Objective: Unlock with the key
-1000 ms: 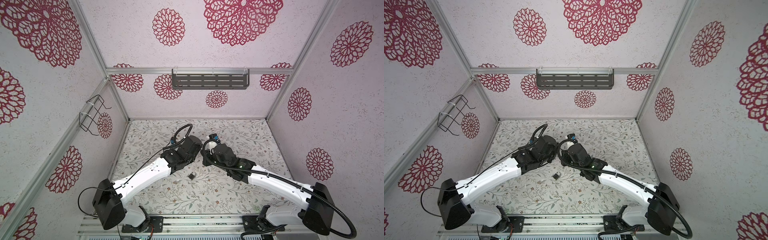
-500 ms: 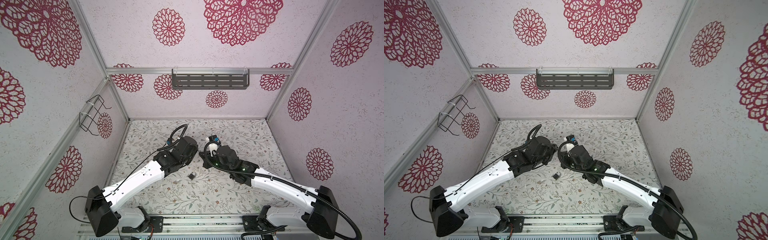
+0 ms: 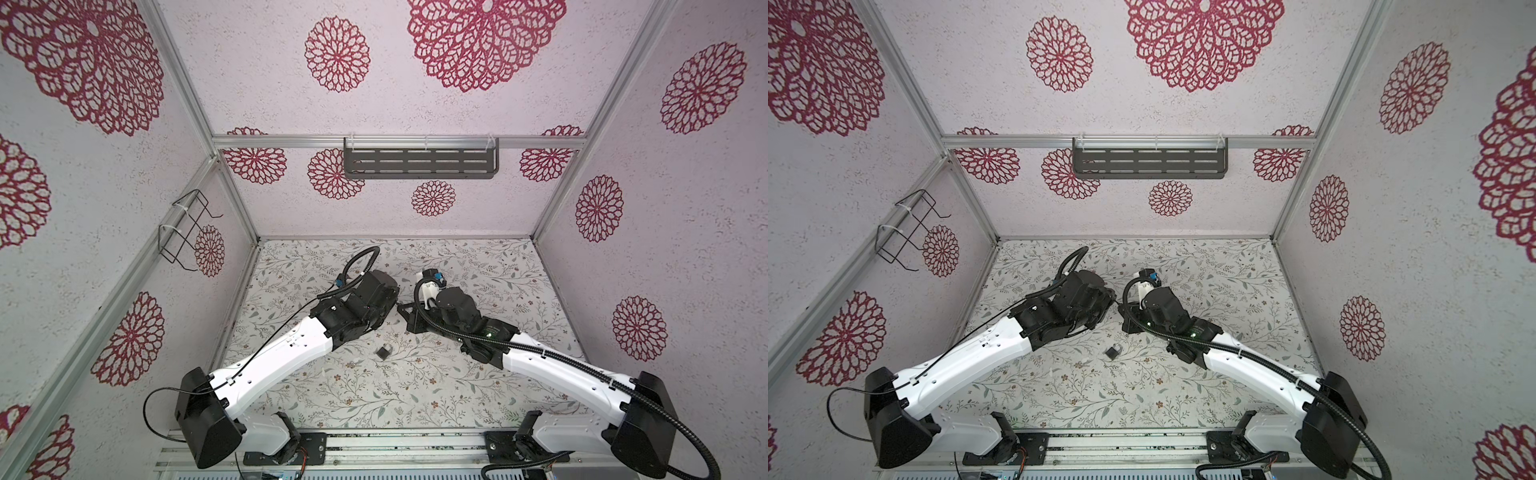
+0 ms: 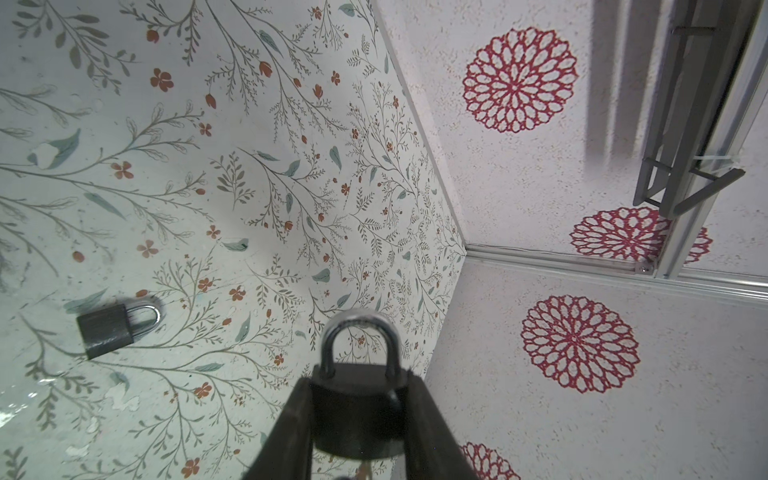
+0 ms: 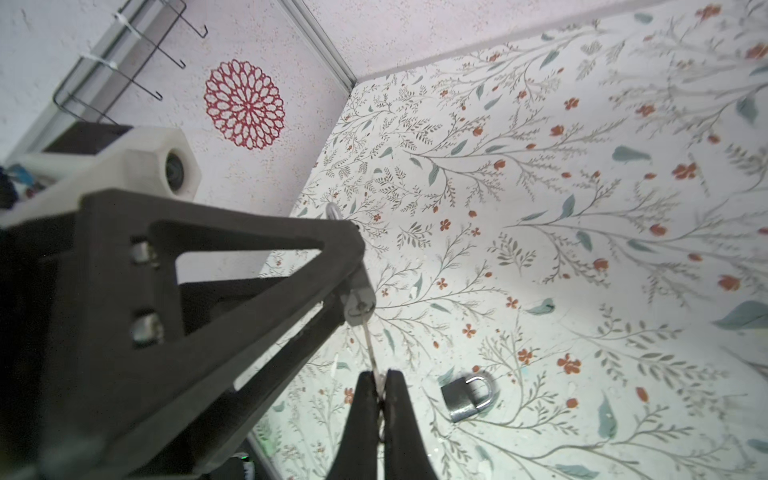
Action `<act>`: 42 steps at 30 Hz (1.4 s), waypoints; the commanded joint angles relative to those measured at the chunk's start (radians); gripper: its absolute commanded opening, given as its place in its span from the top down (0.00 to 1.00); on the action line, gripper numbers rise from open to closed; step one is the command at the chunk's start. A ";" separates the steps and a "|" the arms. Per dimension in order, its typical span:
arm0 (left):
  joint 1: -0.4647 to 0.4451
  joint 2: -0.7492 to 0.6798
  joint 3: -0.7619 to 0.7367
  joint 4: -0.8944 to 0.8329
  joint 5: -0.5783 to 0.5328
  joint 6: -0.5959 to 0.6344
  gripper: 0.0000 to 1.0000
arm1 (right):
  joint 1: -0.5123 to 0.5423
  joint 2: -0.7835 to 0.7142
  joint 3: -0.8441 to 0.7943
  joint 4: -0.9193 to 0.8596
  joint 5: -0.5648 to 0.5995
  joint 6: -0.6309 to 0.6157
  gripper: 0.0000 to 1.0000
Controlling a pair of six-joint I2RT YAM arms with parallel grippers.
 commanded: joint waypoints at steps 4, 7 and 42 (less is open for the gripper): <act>-0.092 0.023 0.017 -0.004 0.173 0.036 1.00 | 0.007 0.003 0.102 0.202 -0.025 0.009 1.00; -0.096 0.024 0.017 0.006 0.203 0.040 1.00 | 0.032 0.002 0.117 0.169 0.089 -0.143 1.00; 0.075 -0.175 -0.156 -0.017 0.252 0.000 1.00 | 0.105 0.025 0.032 0.133 0.194 -0.173 1.00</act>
